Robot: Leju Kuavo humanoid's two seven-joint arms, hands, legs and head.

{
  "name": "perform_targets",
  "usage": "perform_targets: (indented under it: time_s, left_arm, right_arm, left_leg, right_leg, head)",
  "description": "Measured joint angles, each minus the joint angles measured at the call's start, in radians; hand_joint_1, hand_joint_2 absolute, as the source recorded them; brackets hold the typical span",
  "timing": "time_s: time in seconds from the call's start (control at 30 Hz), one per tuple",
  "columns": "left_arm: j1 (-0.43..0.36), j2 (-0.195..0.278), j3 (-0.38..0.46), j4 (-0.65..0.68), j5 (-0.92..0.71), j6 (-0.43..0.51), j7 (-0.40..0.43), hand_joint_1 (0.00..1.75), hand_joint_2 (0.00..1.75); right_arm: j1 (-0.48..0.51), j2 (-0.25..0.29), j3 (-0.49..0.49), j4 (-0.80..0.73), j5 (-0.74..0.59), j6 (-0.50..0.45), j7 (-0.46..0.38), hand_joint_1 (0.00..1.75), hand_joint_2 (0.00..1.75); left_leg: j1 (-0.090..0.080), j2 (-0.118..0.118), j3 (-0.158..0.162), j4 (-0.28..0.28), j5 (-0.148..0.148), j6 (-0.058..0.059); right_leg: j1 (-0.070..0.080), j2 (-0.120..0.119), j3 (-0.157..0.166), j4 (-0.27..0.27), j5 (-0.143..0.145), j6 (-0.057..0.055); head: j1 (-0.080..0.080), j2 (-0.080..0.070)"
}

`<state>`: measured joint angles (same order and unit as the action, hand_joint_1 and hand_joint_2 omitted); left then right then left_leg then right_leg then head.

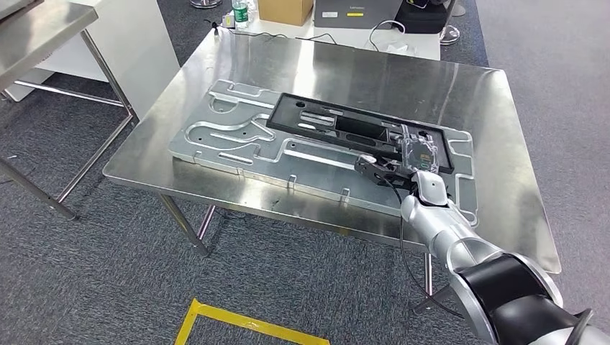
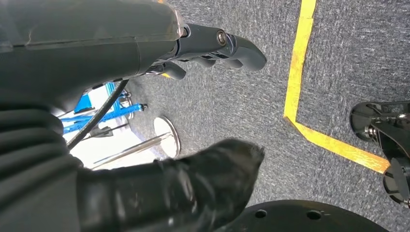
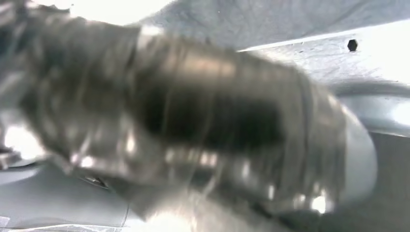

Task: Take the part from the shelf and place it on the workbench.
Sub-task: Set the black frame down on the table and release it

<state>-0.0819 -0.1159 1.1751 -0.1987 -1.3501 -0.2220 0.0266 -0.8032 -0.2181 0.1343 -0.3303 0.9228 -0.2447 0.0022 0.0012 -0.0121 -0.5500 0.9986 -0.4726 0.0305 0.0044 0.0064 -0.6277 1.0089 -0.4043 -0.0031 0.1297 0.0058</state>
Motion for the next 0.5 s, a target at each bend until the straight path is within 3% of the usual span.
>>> perform_targets:
  time_s: [0.23,0.37,0.5]
  left_arm:
    - [0.0,0.0,0.009,0.0,0.006,0.006,0.005,0.0,0.0]
    - [-0.001,0.0,0.013,0.0,0.014,0.015,0.005,0.0,0.0]
    - [-0.002,0.0,0.019,0.0,0.021,0.021,0.006,0.0,0.0]
  right_arm:
    - [0.005,0.034,0.028,-0.049,0.091,-0.061,-0.113,0.0,0.0]
    - [0.02,0.076,0.103,-0.171,0.163,-0.063,-0.071,0.0,0.0]
    - [0.049,0.104,0.191,-0.348,0.192,-0.007,-0.001,0.0,0.0]
  left_leg:
    - [0.0,0.001,0.0,0.0,0.0,0.0]
    - [0.001,0.003,0.0,0.0,0.0,0.0]
    - [0.001,0.003,0.0,0.0,0.0,0.0]
  right_leg:
    - [-0.001,0.001,-0.001,0.001,0.0,0.0]
    - [-0.001,0.003,-0.002,0.002,0.0,0.0]
    - [0.0,0.004,-0.003,0.003,0.0,0.0]
  head:
    - [0.0,0.0]
    - [0.0,0.0]
    - [0.0,0.0]
